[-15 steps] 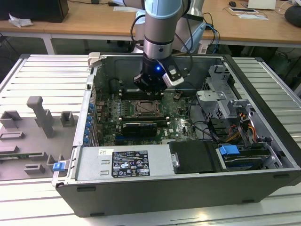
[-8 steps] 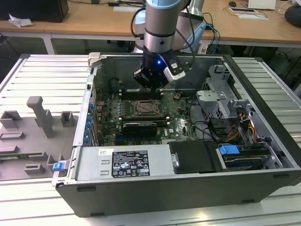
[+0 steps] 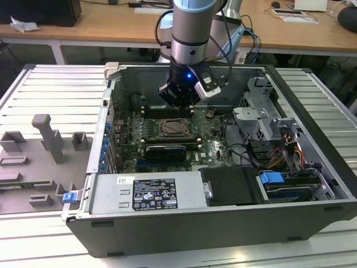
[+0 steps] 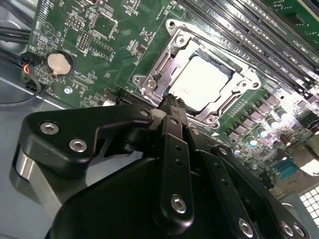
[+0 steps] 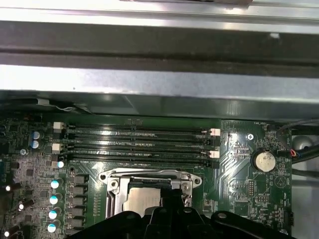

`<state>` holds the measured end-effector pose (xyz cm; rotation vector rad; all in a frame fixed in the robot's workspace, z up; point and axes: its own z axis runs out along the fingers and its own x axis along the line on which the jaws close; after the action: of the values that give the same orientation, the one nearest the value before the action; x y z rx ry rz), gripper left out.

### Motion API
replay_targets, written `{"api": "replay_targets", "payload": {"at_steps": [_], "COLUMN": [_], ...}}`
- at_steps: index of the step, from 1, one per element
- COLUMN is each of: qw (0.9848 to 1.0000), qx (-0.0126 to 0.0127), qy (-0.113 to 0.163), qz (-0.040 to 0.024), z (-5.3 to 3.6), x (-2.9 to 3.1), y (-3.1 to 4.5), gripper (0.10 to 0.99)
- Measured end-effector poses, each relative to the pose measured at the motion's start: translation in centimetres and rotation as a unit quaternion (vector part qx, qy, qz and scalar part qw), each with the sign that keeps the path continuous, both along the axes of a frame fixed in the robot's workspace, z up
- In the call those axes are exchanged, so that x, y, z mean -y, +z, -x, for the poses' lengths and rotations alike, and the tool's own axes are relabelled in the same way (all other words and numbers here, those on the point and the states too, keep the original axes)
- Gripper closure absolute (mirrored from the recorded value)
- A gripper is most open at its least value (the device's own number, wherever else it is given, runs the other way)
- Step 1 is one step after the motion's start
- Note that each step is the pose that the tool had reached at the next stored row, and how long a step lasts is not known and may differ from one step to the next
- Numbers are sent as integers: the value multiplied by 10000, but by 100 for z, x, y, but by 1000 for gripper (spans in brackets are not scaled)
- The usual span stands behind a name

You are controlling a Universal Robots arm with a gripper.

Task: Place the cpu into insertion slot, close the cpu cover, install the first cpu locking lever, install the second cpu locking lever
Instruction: 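Install the second cpu locking lever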

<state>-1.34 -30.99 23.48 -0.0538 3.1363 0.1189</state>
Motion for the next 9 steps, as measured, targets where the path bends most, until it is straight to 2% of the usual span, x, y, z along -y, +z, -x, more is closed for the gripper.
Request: {"api": "replay_targets", "payload": {"at_steps": [9], "qw": [10000], "qx": [0], "qy": [0], "qz": [0], "z": [0], "x": [38], "y": [0], "gripper": [980]}}
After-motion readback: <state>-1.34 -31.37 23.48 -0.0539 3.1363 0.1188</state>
